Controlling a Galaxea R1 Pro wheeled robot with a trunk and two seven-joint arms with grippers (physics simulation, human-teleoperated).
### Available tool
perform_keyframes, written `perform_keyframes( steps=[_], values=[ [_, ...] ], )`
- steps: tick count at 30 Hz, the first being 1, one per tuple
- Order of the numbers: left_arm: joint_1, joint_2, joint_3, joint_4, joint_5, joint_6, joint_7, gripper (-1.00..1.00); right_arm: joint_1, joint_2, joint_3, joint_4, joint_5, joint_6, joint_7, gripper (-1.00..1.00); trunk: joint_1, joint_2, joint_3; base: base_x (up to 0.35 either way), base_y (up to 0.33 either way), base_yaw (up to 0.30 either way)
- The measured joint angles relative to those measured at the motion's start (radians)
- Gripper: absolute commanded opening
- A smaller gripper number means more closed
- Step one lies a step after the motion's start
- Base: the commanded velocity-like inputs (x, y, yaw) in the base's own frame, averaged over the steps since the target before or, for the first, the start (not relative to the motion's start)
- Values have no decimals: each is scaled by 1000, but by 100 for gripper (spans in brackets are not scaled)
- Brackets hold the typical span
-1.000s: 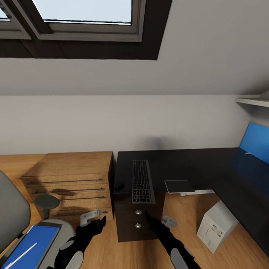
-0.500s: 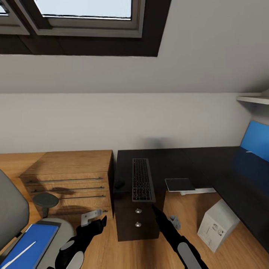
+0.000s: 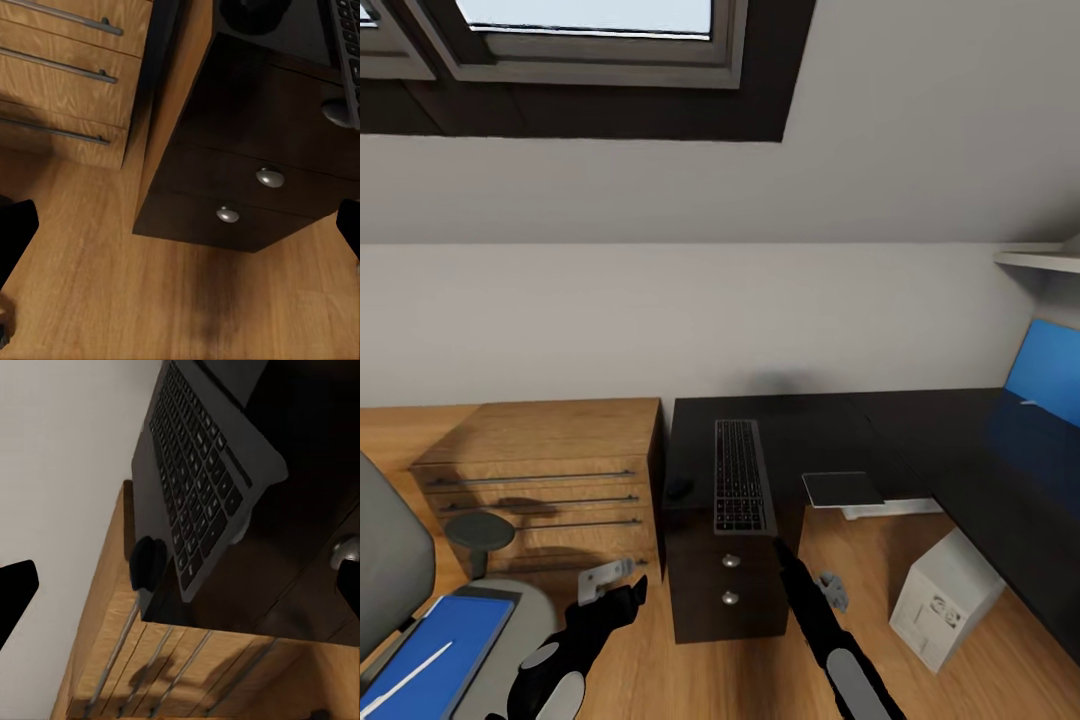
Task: In the bedroom, organize the workspace by keeping the computer under the desk, ensuring the monitor is on the desk, placing the keyboard on the desk next to the monitor, placing the mouse on the desk next to the keyboard, moving the folder from the swivel chair onto the desk next to the mouse, stacking the notebook on top of the folder with the pen on top of the notebook, and positioning the swivel chair next to the desk.
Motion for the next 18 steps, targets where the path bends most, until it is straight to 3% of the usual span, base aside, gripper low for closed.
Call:
perform_keyframes(
  steps=[4,6,8,9,13,18],
  values=[
    [0,0,0,0,5,0,11,100,0,11,-1,12,-71,-5,-1,100,4,-7,-3,0,0,0],
    [0,0,-3,-6,5,1,23,100,0,11,0,15,-126,8,-1,100,4,-7,-3,0,0,0],
    [0,0,-9,-17,6,7,29,100,0,11,0,16,-149,20,-1,100,4,-7,-3,0,0,0],
    [4,1,-18,-37,6,32,39,100,0,11,1,17,-172,38,-1,100,8,-14,-6,0,0,0],
    [21,2,-24,-60,11,99,52,100,0,11,-2,17,-191,53,2,100,23,-42,-19,0,0,0],
    [27,6,-25,-69,87,137,57,100,1,11,-1,13,-197,57,6,100,42,-77,-34,0,0,0]
  ],
)
